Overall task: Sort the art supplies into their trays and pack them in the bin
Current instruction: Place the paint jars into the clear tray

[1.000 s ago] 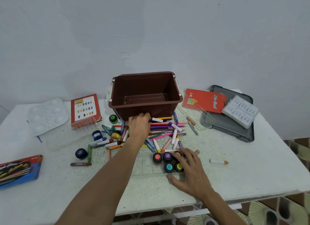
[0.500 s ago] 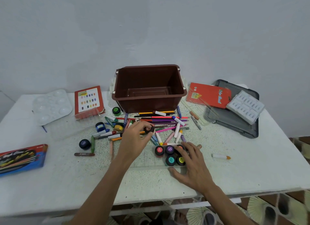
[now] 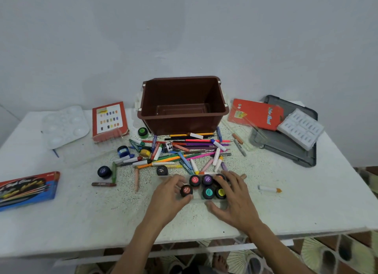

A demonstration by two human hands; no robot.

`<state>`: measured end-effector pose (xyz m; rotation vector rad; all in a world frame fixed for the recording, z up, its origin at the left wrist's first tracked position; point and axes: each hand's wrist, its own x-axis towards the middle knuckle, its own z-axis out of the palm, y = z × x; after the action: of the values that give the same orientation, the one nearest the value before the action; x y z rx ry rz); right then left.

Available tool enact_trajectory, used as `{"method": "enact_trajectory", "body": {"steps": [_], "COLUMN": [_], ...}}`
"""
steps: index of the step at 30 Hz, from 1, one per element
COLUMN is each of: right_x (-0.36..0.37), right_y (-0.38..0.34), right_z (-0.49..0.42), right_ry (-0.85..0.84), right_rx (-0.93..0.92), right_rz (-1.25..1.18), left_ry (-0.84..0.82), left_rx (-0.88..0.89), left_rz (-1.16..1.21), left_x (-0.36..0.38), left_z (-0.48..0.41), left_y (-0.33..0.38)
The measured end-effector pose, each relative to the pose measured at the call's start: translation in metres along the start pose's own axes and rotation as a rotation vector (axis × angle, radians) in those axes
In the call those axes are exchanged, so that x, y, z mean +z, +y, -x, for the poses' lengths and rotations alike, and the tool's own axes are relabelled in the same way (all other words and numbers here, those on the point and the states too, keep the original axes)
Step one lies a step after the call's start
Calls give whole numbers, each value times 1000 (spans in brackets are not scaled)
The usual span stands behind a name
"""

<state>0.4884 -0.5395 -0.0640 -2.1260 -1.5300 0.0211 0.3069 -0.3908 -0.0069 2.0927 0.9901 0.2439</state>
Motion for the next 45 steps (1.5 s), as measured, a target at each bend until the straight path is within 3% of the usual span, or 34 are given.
{"method": "enact_trajectory", "body": {"steps": [12,18,24,28,37,45], "right_x": [0,1,2,2,1,1], "right_y": [1,2,2,1,1,1], "right_z": [0,0,1,1,2,1], "right_ry": [-15,-21,-23,-13,-12,-16], "right_rx": [2,2,7,3,2,-3], "right_rz": [-10,-12,-9,-11,-17,-12], "left_ry": [-10,162,375,281,330,527], "left_rx": [57,71,87,-12,15,175], "left_rz": [74,32,-278,-399,-321,-321], "left_x": [17,0,-18,-25,-21,-26], "left_z": [5,-2,-21,-35,-39,-28], "left_y": [-1,-6,-27,-35,-34,-30]}}
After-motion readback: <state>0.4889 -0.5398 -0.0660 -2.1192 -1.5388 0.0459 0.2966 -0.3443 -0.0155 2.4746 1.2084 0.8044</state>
